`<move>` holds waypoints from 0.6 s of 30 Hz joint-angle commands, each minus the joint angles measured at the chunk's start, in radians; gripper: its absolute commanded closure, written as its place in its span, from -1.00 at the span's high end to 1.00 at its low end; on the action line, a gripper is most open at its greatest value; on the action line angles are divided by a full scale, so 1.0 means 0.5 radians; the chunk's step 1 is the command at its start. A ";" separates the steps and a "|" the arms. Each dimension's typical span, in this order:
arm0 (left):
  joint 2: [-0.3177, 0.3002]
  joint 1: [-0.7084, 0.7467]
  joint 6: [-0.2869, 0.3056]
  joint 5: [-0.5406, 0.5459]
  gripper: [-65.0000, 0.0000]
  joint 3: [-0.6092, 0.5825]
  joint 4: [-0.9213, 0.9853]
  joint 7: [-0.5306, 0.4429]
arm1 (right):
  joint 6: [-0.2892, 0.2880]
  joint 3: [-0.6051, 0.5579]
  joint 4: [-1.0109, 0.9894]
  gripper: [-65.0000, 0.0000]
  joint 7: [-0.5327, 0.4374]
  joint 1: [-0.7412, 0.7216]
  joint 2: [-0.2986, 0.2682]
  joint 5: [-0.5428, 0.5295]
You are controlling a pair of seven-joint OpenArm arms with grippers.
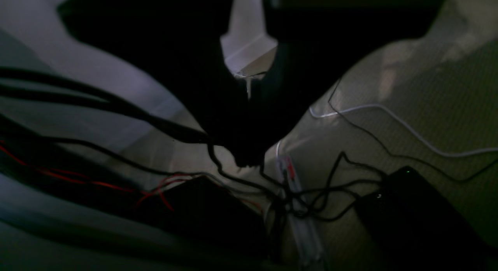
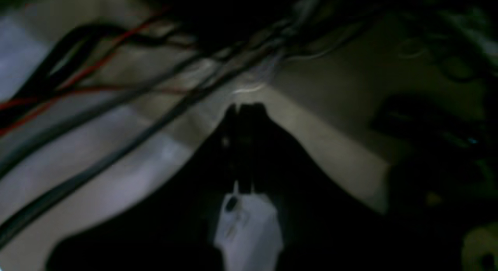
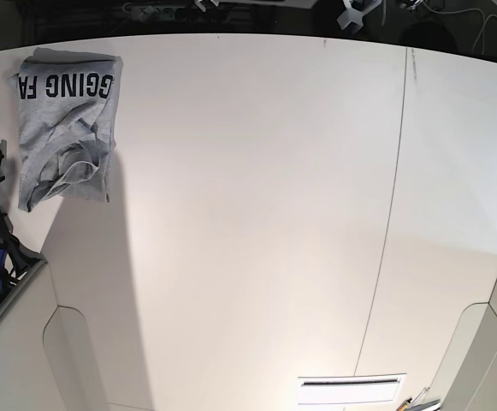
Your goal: Fold the T-shirt properly
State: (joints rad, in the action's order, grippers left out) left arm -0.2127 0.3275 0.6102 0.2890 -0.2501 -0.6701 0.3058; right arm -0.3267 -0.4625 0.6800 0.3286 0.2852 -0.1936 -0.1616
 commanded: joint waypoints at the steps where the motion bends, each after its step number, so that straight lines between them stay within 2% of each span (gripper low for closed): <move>1: -0.005 0.001 -0.044 -0.006 -1.00 -0.002 0.009 -0.007 | 0.043 0.001 0.006 -0.95 -0.025 0.007 -0.005 -0.005; 5: 0.004 -0.019 -0.275 -0.011 -1.00 -0.002 0.011 -0.055 | 0.269 0.001 0.007 -0.95 -0.093 0.007 -0.003 -0.028; 10: 0.005 -0.024 -0.449 -0.011 -1.00 -0.002 0.011 -0.082 | 0.597 0.039 0.034 -1.00 -0.110 0.007 0.018 -0.381; 13: 0.005 -0.023 -0.504 -0.009 -1.00 -0.002 0.011 -0.082 | 0.642 0.156 0.068 -1.00 -0.121 0.007 0.052 -0.520; 18: 0.005 -0.023 -0.526 -0.008 -1.00 -0.002 0.011 -0.082 | 0.639 0.350 0.134 -1.00 -0.120 0.007 0.134 -0.537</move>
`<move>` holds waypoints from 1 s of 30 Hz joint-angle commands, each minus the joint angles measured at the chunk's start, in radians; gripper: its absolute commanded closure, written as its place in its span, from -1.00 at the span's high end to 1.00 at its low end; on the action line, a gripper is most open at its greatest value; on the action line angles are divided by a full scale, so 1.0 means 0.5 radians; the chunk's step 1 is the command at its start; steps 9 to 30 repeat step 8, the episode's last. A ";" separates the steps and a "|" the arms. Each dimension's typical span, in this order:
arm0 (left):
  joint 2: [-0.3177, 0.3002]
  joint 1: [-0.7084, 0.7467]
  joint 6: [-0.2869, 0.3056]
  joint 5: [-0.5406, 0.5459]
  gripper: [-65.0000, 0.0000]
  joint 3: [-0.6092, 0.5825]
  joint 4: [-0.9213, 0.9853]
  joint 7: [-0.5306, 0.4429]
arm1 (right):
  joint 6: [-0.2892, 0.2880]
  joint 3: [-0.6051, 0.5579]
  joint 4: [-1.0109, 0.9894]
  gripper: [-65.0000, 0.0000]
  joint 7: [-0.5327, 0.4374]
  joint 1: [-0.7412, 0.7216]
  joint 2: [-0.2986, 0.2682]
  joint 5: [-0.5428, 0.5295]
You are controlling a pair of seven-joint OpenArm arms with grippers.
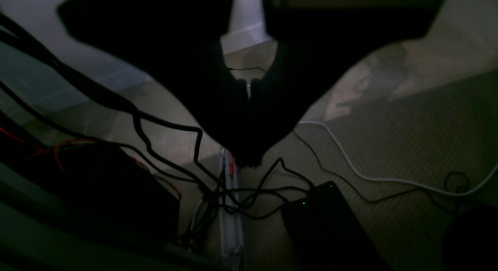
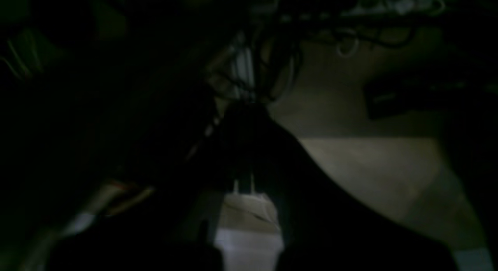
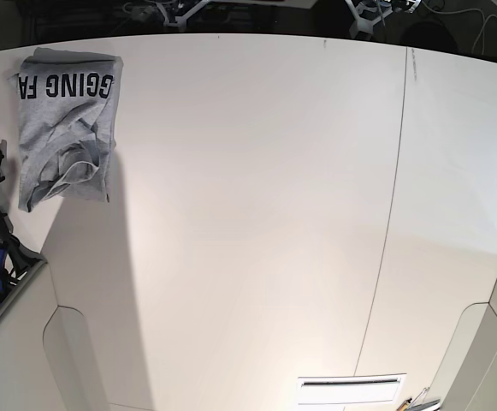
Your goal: Fold the T-shirt properly
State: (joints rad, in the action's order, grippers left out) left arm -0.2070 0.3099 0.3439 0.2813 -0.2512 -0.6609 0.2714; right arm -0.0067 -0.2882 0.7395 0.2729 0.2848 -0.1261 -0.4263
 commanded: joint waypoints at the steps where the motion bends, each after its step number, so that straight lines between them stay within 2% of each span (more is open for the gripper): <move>1: -0.007 0.012 0.007 0.008 -1.00 0.000 -0.008 -0.013 | 0.000 0.009 0.032 -1.00 -0.008 0.008 0.008 -0.008; 8: 0.060 0.010 0.008 0.035 -1.00 0.000 -0.008 -0.030 | 0.000 0.010 0.066 -1.00 -0.008 0.008 0.015 0.007; 30: 0.060 0.010 0.008 0.035 -1.00 0.000 -0.008 -0.030 | 0.000 0.010 0.066 -1.00 -0.008 0.008 0.015 0.007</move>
